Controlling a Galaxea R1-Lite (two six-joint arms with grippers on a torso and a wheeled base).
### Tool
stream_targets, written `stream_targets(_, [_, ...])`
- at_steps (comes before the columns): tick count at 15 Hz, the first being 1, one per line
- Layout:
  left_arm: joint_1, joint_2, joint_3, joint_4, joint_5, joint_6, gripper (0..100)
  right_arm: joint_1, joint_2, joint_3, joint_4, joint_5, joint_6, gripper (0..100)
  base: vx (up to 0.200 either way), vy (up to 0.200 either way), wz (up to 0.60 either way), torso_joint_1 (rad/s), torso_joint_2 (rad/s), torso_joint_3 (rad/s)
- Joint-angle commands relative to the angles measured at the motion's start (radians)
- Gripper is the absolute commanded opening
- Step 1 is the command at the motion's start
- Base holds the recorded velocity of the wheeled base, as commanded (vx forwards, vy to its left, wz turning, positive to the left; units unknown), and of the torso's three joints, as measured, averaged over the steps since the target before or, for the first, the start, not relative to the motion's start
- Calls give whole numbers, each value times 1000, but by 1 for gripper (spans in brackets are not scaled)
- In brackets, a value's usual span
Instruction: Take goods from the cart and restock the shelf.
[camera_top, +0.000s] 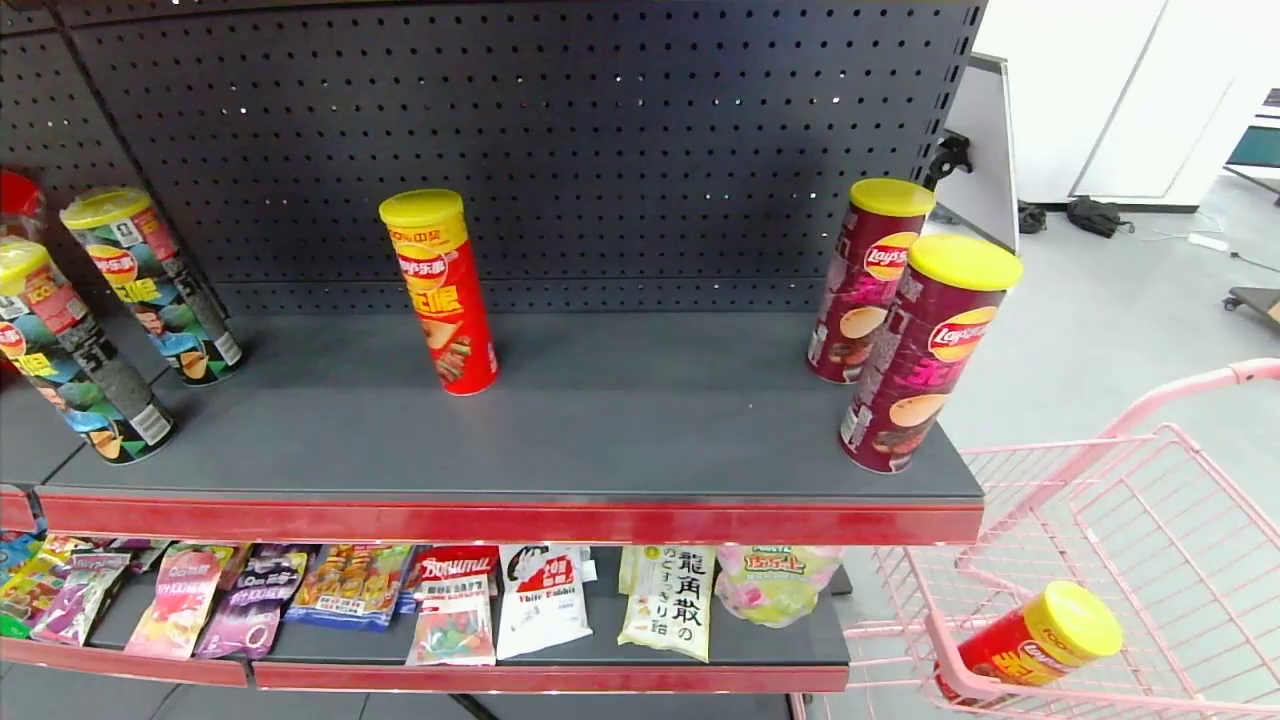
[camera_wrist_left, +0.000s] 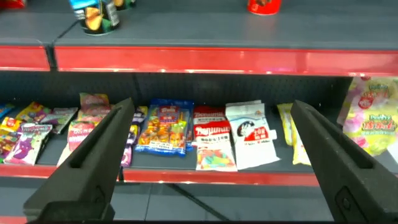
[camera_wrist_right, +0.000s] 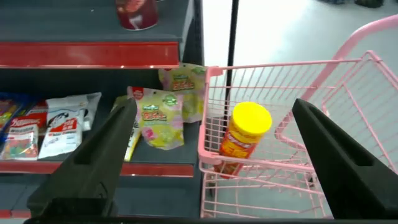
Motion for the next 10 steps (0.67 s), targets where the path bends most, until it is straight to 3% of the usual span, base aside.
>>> stream_targets(1, [1,1,0,0,0,0,100,1,-1,0,-2,0,0,100,0,0,-600,12,7,-2])
stream_targets(7, [1,1,0,0,0,0,100,1,-1,0,-2,0,2,100,0,0,-600,6,5,2])
stream_targets(10, [1,1,0,0,0,0,100,1,-1,0,-2,1,2,100,0,0,0,0,0,0])
